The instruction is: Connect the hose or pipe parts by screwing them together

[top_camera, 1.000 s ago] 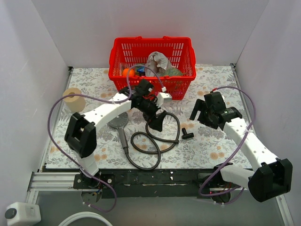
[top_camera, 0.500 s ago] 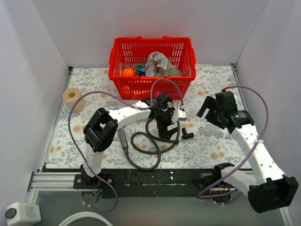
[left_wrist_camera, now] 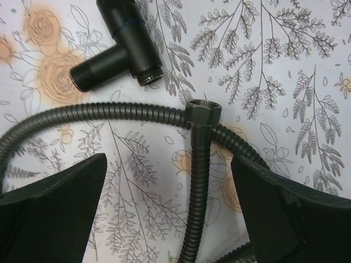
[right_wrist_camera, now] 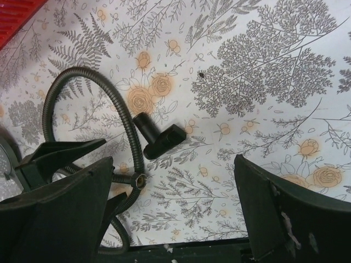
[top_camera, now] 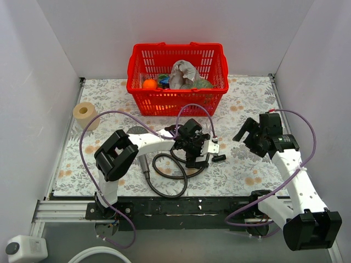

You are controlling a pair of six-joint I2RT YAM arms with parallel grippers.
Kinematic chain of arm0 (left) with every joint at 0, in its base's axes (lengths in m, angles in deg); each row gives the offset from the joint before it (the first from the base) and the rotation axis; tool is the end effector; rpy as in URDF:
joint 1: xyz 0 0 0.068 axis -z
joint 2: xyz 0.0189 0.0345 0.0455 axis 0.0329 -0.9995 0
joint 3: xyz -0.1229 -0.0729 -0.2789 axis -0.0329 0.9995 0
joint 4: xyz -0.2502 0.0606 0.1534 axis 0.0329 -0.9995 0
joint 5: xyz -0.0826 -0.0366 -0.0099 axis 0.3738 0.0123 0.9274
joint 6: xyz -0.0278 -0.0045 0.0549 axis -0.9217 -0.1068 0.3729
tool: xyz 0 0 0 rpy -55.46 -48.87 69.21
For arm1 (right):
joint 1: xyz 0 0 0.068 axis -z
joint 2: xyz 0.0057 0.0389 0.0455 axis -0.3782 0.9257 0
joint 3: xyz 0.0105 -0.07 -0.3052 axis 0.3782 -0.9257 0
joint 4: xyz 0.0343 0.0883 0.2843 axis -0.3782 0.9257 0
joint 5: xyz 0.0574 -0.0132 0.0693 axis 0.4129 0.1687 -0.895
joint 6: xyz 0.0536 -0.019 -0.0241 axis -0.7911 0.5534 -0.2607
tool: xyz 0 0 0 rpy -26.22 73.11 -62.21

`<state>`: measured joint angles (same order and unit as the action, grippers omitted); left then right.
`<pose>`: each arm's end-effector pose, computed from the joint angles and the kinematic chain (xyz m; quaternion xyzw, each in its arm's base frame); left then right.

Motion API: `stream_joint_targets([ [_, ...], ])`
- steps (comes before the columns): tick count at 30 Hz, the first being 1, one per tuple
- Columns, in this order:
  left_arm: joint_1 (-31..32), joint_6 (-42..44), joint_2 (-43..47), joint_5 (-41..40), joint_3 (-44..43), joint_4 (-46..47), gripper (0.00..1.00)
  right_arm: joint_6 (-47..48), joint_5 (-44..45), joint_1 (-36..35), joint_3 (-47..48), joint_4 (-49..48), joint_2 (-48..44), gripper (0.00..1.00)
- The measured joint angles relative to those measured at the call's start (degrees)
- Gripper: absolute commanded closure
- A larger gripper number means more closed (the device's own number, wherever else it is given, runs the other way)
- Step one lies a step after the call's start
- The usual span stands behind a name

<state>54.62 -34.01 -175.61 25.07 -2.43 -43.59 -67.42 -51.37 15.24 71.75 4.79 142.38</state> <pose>0.2527 -0.3701 0.1804 0.4993 0.7892 -0.3312 0.1349 0.2147 0.0238 0.3074 0.2569 0.9003 0.1118 0.3332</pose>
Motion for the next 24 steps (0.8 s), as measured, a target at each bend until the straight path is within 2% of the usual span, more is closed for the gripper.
stream_joint_targets([
  [9,1.29,1.01,-0.02,0.2,-1.64,3.37,0.14,-0.81,-5.01,1.57,-3.15,-0.37,-0.35,0.04],
  [17,3.67,-1.01,-1.53,1.2,-2.6,4.2,0.33,0.31,-7.26,3.74,-3.82,-1.73,-0.33,0.05],
  [24,4.17,-2.51,-3.23,1.25,-2.6,2.56,0.41,1.75,-8.63,5.86,-4.31,-1.75,-0.28,0.06],
])
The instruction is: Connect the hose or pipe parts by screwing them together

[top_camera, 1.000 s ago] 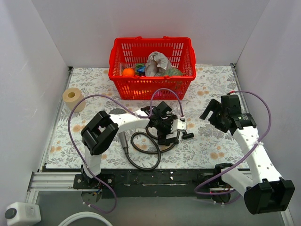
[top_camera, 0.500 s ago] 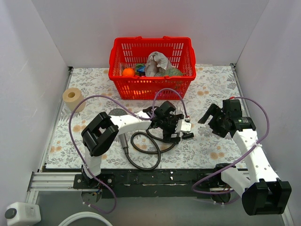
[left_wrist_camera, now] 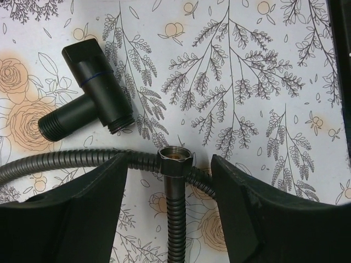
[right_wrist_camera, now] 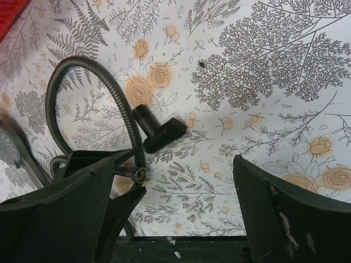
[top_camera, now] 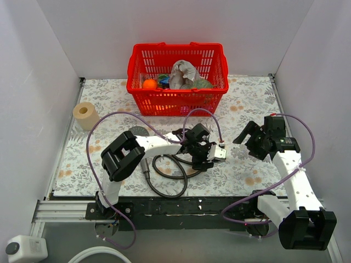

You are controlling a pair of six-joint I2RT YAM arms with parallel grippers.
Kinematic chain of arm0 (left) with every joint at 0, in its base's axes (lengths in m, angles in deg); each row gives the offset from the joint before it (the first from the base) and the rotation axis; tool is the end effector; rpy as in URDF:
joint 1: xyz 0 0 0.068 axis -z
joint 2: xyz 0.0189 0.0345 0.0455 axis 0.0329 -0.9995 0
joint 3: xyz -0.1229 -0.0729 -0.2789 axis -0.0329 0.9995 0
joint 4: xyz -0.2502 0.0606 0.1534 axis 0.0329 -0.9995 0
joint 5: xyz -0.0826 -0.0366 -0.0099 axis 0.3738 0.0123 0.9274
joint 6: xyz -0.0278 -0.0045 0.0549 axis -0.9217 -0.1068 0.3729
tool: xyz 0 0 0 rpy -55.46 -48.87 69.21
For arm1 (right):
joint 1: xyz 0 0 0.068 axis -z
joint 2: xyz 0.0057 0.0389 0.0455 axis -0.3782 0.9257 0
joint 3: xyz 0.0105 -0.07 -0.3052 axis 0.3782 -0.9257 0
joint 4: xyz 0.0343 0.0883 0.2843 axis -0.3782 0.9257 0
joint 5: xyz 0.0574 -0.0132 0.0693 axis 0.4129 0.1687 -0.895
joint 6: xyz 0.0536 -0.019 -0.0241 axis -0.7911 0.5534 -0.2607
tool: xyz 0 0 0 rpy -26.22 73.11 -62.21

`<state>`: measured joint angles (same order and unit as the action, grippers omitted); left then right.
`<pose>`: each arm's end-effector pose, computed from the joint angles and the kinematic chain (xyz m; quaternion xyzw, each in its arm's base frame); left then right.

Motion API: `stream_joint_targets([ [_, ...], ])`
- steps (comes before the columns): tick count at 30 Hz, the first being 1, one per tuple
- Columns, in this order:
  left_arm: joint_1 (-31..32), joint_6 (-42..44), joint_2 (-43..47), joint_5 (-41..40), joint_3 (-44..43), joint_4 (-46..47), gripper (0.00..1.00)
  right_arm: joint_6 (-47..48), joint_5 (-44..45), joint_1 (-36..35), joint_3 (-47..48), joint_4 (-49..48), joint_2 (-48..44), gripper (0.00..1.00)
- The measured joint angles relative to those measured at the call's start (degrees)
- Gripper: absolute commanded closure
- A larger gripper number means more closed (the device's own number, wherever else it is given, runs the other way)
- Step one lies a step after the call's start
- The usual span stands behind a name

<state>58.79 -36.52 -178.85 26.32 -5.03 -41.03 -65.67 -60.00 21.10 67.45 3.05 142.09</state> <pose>0.2341 -0.4028 0.1737 0.5134 0.7722 -0.3533 0.1243 0.2124 0.0087 0.2833 0.2665 0.9037 0.1506 0.2994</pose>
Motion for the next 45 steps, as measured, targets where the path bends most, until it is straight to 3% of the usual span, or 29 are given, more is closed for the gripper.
stream_joint_targets([
  [9,0.0,-1.6,-0.24,-0.07,-0.42,-0.24,0.52,0.87,-1.57,2.05,-0.72,-0.42,0.24,0.08],
  [13,0.0,-2.23,-1.27,0.04,-0.98,0.44,0.64,1.29,-1.99,2.32,-0.72,-0.46,0.24,0.1],
  [14,0.0,-2.32,-1.55,0.0,-1.22,0.59,0.72,1.46,-2.12,2.32,-0.72,-0.48,0.24,0.1],
  [18,0.0,-2.97,-2.21,0.0,-1.53,0.92,0.88,1.75,-2.25,2.62,-0.72,-0.7,0.24,0.12],
  [29,-1.07,-5.07,-0.35,-2.47,-1.84,-1.95,0.92,1.92,-3.48,2.67,-0.72,-1.42,0.2,0.13],
  [39,-10.78,-3.15,8.83,-5.03,2.78,-4.61,0.93,1.88,-4.33,2.78,-0.76,-2.34,-0.15,0.14],
  [45,-8.7,-2.27,5.57,-5.84,6.51,-4.02,0.92,1.86,-4.83,2.8,-1.73,-3.13,-0.2,0.14],
])
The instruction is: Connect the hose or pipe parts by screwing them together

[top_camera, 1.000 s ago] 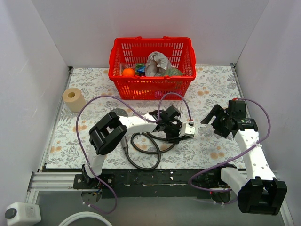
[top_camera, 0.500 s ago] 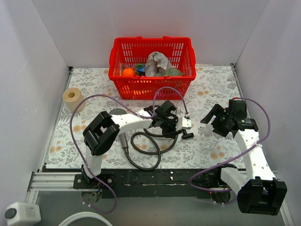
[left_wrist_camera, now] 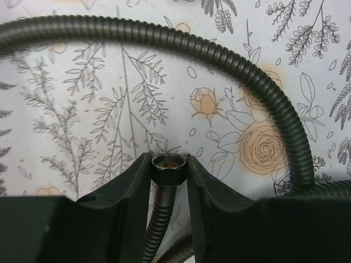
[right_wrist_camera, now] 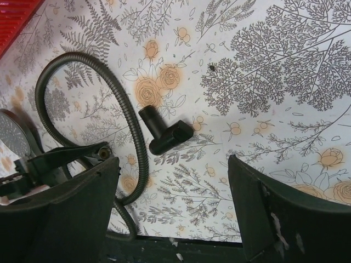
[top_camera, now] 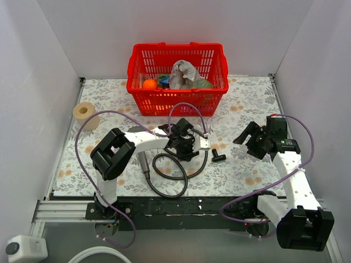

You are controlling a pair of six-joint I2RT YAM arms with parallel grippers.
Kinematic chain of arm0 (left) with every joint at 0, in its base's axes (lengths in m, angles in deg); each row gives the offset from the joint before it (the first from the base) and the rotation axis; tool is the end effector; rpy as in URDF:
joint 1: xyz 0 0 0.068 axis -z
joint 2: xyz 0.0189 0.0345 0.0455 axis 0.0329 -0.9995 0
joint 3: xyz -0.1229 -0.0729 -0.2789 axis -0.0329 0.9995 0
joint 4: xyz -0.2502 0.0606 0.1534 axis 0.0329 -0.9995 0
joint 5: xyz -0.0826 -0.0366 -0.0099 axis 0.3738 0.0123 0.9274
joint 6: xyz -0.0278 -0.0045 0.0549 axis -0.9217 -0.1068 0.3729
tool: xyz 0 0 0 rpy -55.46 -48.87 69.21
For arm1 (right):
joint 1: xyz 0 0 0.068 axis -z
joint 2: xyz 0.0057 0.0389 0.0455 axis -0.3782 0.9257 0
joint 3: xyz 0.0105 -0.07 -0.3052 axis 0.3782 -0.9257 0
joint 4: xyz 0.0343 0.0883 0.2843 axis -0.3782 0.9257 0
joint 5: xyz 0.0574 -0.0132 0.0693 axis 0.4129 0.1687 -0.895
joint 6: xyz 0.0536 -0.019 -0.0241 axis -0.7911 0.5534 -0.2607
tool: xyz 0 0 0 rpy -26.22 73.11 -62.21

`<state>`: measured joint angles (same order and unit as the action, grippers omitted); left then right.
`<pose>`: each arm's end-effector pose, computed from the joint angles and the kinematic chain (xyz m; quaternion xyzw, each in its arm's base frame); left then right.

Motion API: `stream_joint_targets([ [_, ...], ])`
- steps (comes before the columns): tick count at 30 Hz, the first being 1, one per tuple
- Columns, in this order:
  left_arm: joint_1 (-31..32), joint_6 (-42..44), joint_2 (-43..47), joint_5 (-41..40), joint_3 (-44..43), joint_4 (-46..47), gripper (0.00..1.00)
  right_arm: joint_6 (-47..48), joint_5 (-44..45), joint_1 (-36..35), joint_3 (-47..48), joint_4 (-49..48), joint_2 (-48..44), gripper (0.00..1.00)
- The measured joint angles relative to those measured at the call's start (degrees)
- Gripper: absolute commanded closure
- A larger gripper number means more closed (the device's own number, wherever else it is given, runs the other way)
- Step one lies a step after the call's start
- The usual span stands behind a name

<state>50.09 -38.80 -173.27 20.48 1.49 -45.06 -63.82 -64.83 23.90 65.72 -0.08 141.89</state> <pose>0.2704 -0.3320 0.1727 0.4250 0.8480 -0.2893 0.1287 0.2143 0.0022 0.2774 0.2572 0.8990 0.1793 0.3059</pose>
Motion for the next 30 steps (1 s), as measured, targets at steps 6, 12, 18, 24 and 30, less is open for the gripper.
stream_joint_targets([
  [6,2.19,0.28,-1.62,-0.24,0.37,2.69,0.59,-0.17,-0.17,0.09,-1.42,-0.31,-0.15,0.14],
  [12,2.6,1.9,-1.44,-0.5,1.03,4.81,0.31,-0.35,-0.33,0.09,-1.81,-0.46,-0.17,0.12],
  [18,2.54,3.13,1.09,-1.07,3.74,4.17,0.25,-0.37,-0.63,0.09,-1.9,-1.25,-0.13,0.12],
  [24,1.14,4.55,2.21,-1.14,4.96,3.02,0.29,-0.35,-1.09,0.09,-1.99,-1.55,-0.04,0.12],
  [30,0.48,4.76,1.75,-0.63,4.39,2.73,0.36,-0.44,-1.4,0.09,-2.75,-1.57,0.24,0.12],
])
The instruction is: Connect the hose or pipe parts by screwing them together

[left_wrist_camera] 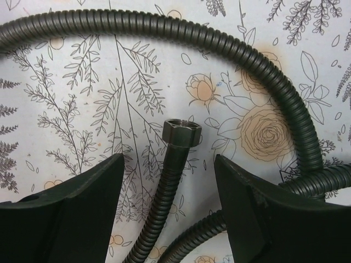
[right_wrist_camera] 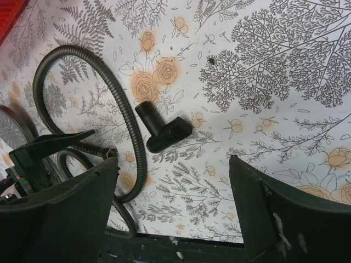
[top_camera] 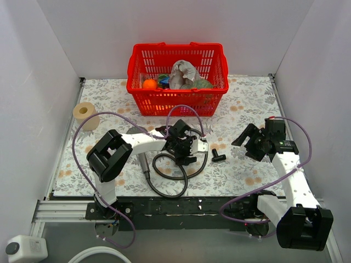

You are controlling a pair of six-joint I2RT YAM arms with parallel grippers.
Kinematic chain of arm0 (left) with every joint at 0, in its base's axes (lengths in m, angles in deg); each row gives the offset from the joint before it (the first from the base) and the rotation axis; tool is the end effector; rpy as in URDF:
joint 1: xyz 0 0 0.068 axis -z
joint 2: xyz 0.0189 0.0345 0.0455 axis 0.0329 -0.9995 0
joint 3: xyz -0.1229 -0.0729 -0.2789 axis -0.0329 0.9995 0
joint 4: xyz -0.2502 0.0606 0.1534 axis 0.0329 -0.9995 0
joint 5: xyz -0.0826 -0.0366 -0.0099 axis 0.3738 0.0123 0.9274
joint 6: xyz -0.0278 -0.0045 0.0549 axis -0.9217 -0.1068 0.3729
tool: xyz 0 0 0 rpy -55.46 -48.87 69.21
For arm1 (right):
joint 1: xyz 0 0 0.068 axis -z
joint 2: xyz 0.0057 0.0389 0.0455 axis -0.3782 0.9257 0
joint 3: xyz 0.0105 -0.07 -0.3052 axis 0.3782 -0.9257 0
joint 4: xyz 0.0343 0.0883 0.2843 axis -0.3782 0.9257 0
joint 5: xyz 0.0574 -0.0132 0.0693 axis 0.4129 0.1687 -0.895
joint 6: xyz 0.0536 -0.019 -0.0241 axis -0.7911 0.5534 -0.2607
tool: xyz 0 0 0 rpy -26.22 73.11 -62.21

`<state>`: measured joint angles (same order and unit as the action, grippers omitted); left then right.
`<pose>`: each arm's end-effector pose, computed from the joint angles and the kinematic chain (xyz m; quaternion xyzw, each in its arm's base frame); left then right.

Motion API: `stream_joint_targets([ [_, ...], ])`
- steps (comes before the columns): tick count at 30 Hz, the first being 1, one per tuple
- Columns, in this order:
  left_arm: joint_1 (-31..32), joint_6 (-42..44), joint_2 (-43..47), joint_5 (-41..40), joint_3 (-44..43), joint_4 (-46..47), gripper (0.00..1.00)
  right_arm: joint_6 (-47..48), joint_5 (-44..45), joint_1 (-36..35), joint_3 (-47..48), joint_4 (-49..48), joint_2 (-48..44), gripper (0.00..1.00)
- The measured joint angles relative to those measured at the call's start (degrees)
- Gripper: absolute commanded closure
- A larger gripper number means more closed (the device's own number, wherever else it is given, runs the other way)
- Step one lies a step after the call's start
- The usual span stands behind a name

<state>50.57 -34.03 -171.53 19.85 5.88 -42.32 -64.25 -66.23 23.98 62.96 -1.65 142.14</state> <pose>0.2581 -0.3227 0.1633 0.4628 0.8290 -0.2798 0.1424 0.2128 0.0031 0.2611 0.2593 0.9017 0.1882 0.2903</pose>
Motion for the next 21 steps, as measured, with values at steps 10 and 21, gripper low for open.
stream_joint_targets([
  [10,0.9,0.57,-2.89,1.07,-3.52,-0.09,0.53,-0.85,-0.04,0.0,0.0,-0.07,1.03,0.12],
  [21,1.99,1.49,-3.06,2.1,-3.69,-1.11,0.92,-1.42,-0.26,0.11,-0.28,-0.17,1.57,0.07],
])
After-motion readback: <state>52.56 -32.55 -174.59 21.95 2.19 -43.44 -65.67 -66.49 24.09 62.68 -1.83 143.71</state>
